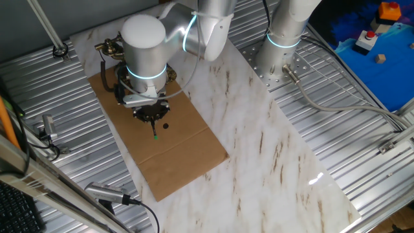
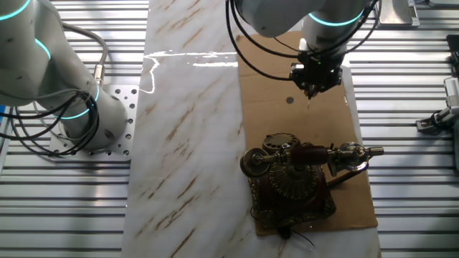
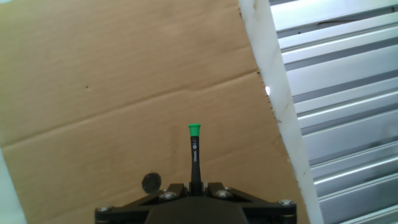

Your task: Dial a number on an old rotary phone

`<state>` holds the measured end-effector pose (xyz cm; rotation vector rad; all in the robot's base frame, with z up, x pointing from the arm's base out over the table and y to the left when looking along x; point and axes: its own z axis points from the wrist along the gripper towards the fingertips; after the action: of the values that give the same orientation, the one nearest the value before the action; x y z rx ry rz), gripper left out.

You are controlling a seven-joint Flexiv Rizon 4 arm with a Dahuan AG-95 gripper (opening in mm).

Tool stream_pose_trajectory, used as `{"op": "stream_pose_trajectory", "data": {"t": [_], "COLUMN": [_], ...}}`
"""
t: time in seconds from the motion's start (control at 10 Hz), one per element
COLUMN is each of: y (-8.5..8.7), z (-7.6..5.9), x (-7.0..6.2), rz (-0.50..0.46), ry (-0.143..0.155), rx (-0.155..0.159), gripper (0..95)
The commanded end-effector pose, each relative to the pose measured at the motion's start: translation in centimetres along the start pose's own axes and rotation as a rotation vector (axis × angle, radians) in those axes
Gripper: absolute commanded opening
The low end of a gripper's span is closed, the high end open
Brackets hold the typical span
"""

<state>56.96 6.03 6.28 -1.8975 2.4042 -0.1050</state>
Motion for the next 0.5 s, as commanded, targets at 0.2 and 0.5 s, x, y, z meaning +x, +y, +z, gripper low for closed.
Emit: {"op": "stream_pose_trajectory", "data": {"t": [0.2, 0.5], "y": [-0.7, -1.1], "z": [0.8, 1.6], "x": [-0.3, -0.1], "rz": [-0.008, -0.010], "ry": [-0.004, -0.014], "rx": [0.001, 0.002], "gripper": [0.0, 0.0]}}
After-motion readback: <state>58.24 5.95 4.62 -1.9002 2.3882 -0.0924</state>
